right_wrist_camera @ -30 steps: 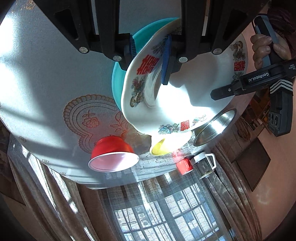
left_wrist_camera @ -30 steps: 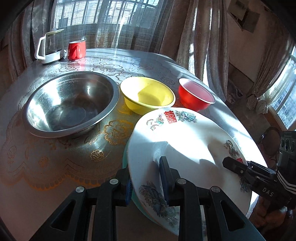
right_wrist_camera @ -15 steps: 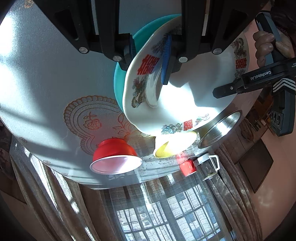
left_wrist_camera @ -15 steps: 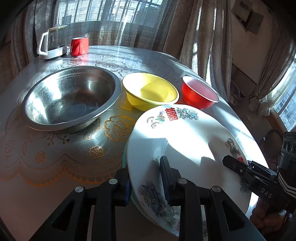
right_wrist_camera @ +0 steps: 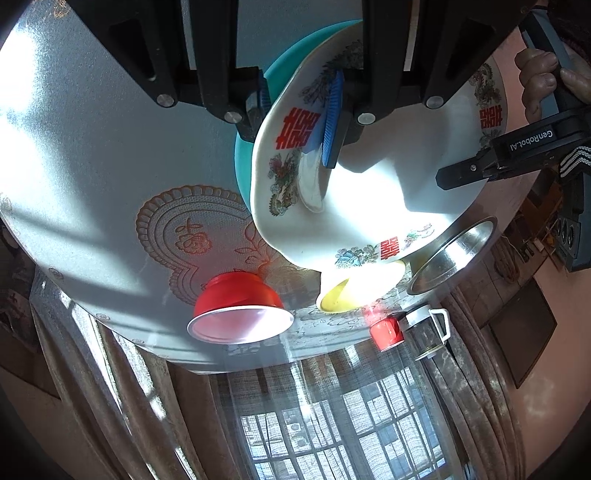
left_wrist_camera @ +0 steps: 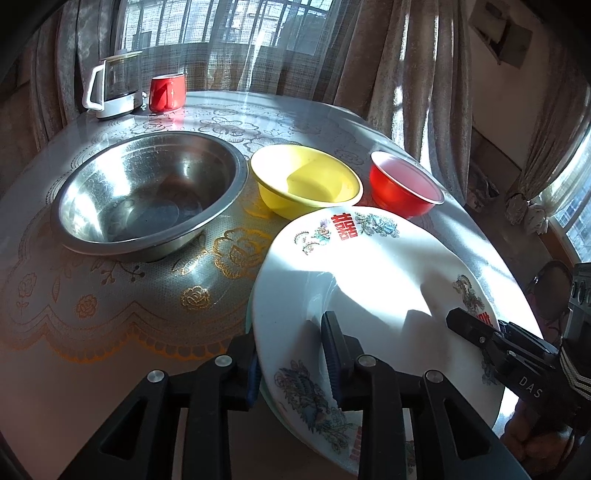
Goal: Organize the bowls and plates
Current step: 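Lower the large red-character plate onto the rose plate with the left tool, then open the left tool and release the large plate on the stack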
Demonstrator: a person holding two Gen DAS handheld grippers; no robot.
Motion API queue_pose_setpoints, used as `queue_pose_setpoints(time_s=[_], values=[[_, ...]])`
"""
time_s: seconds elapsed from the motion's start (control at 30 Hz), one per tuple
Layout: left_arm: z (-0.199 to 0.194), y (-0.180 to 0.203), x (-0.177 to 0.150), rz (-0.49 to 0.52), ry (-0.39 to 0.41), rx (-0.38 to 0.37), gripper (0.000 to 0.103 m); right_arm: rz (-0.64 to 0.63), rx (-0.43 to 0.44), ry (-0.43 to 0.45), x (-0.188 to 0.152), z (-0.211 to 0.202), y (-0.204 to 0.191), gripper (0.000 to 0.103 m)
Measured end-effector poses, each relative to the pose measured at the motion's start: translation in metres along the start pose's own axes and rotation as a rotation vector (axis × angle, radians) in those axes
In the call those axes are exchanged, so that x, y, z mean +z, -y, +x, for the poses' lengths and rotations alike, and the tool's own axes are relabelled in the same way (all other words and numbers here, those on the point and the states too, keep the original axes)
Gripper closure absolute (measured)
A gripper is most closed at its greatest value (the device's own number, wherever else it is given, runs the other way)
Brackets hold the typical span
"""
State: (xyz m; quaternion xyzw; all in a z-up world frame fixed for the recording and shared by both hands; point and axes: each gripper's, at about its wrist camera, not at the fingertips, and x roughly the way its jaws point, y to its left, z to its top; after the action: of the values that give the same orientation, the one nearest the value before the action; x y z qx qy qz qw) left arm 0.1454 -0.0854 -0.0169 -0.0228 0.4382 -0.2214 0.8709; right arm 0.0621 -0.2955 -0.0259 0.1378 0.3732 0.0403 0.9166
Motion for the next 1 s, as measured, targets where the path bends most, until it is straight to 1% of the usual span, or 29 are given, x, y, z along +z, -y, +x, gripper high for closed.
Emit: queue_pose_setpoints(time_s=[0.17, 0.27, 0.37, 0.47, 0.6, 0.67, 0.73, 0.8, 0.93, 1.0], values=[[-0.001, 0.000, 0.000, -0.004, 0.005, 0.004, 0.073, 0.003, -0.004, -0.008, -0.001, -0.003, -0.002, 0.076], [-0.008, -0.002, -0.002, -0.014, 0.023, 0.000, 0.073, 0.017, 0.010, -0.014, -0.003, -0.007, -0.001, 0.075], [-0.017, -0.006, -0.002, -0.033, 0.043, -0.010, 0.073, 0.025, 0.022, -0.005, -0.006, -0.013, -0.001, 0.073], [-0.026, -0.008, -0.007, -0.027, 0.056, 0.000, 0.073, 0.031, 0.023, 0.005, -0.009, -0.020, -0.002, 0.073], [-0.037, -0.010, -0.017, -0.021, 0.064, -0.010, 0.073, 0.038, 0.025, 0.020, -0.015, -0.029, -0.004, 0.073], [-0.038, -0.009, -0.021, -0.019, 0.065, -0.026, 0.074, 0.034, 0.020, 0.030, -0.018, -0.033, -0.006, 0.073], [-0.038, -0.004, -0.024, -0.005, 0.064, -0.032, 0.077, 0.022, 0.011, 0.042, -0.021, -0.035, -0.009, 0.074], [-0.037, 0.000, -0.024, 0.003, 0.067, -0.015, 0.077, 0.028, 0.005, 0.049, -0.022, -0.035, -0.010, 0.074], [-0.034, -0.003, -0.024, -0.015, 0.060, -0.027, 0.077, 0.024, -0.005, 0.057, -0.022, -0.035, -0.010, 0.074], [-0.033, -0.001, -0.024, -0.011, 0.059, -0.018, 0.077, 0.020, -0.017, 0.059, -0.023, -0.034, -0.011, 0.075]])
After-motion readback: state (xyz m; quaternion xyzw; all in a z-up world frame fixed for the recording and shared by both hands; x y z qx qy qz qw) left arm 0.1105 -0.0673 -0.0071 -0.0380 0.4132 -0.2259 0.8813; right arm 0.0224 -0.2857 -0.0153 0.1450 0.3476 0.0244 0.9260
